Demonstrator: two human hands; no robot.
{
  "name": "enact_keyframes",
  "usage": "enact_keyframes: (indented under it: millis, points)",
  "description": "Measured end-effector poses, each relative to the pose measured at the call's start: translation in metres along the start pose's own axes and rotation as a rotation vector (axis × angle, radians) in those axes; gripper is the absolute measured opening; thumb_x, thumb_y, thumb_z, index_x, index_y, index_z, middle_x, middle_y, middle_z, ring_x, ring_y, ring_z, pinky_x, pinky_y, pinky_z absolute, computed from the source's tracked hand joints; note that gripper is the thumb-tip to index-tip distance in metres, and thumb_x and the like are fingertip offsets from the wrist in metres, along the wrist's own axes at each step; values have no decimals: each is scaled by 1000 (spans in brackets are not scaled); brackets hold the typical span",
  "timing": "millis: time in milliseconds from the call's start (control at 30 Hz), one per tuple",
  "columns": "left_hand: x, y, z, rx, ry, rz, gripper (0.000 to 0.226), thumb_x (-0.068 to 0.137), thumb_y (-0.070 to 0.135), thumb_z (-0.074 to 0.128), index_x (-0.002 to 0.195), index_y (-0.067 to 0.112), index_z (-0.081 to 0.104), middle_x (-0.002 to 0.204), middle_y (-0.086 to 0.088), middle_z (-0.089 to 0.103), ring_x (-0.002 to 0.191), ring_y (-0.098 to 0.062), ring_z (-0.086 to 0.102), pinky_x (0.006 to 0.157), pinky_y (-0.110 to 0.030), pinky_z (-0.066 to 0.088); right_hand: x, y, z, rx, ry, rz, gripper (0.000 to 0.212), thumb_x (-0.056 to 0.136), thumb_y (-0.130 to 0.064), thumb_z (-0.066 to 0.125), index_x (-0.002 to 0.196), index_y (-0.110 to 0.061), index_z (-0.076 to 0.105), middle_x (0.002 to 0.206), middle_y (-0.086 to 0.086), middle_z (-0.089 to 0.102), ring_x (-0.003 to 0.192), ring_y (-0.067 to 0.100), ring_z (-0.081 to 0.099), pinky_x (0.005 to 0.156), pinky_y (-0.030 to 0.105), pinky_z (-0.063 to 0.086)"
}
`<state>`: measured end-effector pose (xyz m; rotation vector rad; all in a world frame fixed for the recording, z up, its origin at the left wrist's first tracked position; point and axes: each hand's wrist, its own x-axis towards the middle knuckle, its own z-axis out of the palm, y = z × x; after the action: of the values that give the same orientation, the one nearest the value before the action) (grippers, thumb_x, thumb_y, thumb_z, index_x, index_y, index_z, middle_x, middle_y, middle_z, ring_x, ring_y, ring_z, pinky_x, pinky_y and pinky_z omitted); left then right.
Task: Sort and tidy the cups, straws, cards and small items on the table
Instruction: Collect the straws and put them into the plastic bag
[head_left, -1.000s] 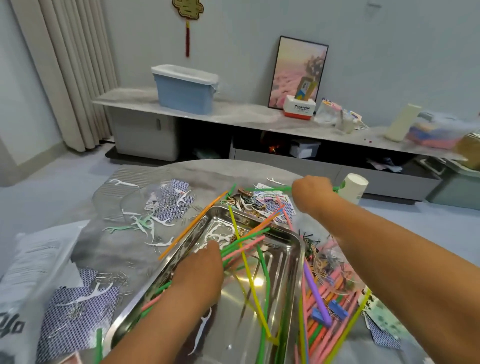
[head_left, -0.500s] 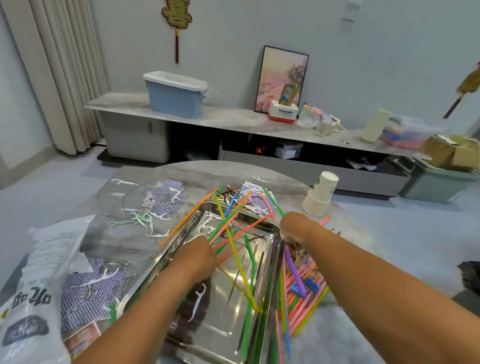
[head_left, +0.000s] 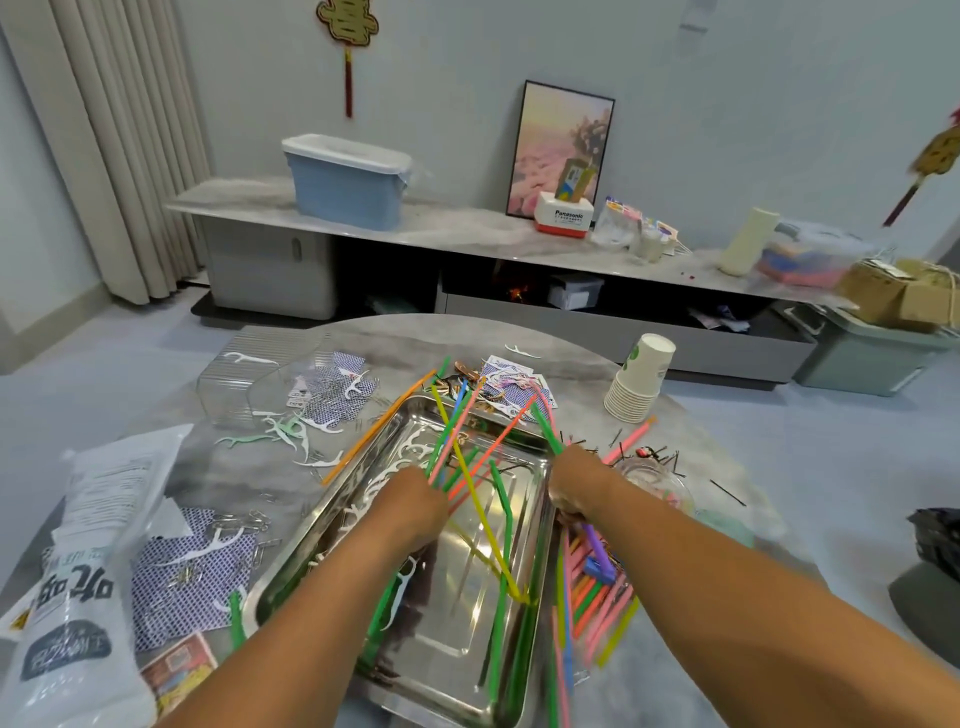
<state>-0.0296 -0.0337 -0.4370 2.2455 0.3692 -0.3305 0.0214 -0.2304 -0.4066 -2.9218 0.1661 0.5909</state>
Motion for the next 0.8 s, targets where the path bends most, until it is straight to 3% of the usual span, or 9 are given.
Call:
enact_keyframes:
  millis: [100, 200, 267, 333, 467, 600, 667, 733, 800]
  points:
    - [-2, -2, 0, 19, -6, 29, 12, 95, 19, 55, 88, 10, 59, 80, -7, 61, 69, -21, 58, 53, -28, 40, 6, 10, 3, 122, 44, 129, 31, 104, -11, 52, 132, 2, 51, 112, 10, 64, 120, 28, 63, 71, 26, 46]
    - [-5, -2, 2, 3, -8, 50, 22, 94, 22, 60, 73, 14, 59, 64, -2, 50, 54, -17, 44, 47, -26, 28, 8, 12, 4, 145, 70, 182, 37, 101, -6, 54, 133, 3, 39, 131, 19, 59, 121, 33, 61, 69, 29, 49]
    - [-5, 0, 4, -25, -19, 77, 25, 94, 27, 64, 73, 13, 64, 61, -2, 51, 52, -17, 44, 47, -25, 29, 3, 11, 1, 284, 88, 231, 36, 101, -9, 53, 135, 2, 45, 136, 18, 55, 125, 31, 57, 84, 30, 48]
    - [-5, 1, 5, -39, -22, 93, 26, 94, 28, 66, 71, 16, 63, 64, -2, 55, 54, -17, 46, 48, -25, 31, -6, 6, -9, 293, 72, 180, 32, 100, -9, 51, 130, -1, 59, 129, 14, 60, 121, 29, 57, 88, 31, 46]
    - [-6, 2, 7, -11, -19, 88, 31, 94, 23, 64, 66, 20, 51, 66, 1, 49, 64, -19, 49, 58, -26, 35, -10, -9, -31, 256, 101, 158, 24, 96, -6, 51, 110, 0, 69, 95, 10, 59, 90, 27, 59, 68, 32, 47]
    - [-11, 5, 4, -9, -20, 56, 11, 96, 12, 54, 87, 18, 51, 97, -6, 56, 90, -24, 49, 79, -28, 40, -24, -26, -26, 257, 77, 48, 23, 97, -4, 47, 80, 0, 61, 91, 11, 57, 74, 26, 55, 74, 32, 44]
    - [-15, 5, 2, 15, -12, 45, 12, 94, 6, 50, 101, 17, 52, 100, -6, 58, 94, -25, 49, 82, -28, 40, -36, -36, -7, 205, -9, 23, 25, 99, -4, 45, 99, 4, 68, 101, 16, 62, 92, 31, 65, 79, 33, 45]
    - [-21, 5, 2, 19, -16, 30, 28, 93, 3, 48, 117, 10, 60, 115, -12, 63, 105, -30, 58, 88, -31, 46, -45, -44, 12, 181, -77, 4, 31, 100, -3, 42, 119, 6, 65, 122, 21, 65, 115, 37, 62, 89, 36, 48]
    - [-24, 5, 3, 12, -13, 20, 42, 92, 1, 47, 134, 3, 57, 134, -18, 60, 121, -34, 58, 98, -34, 48, -52, -49, 25, 137, -150, -15, 31, 102, -4, 42, 119, 5, 65, 118, 19, 66, 113, 38, 60, 88, 38, 49]
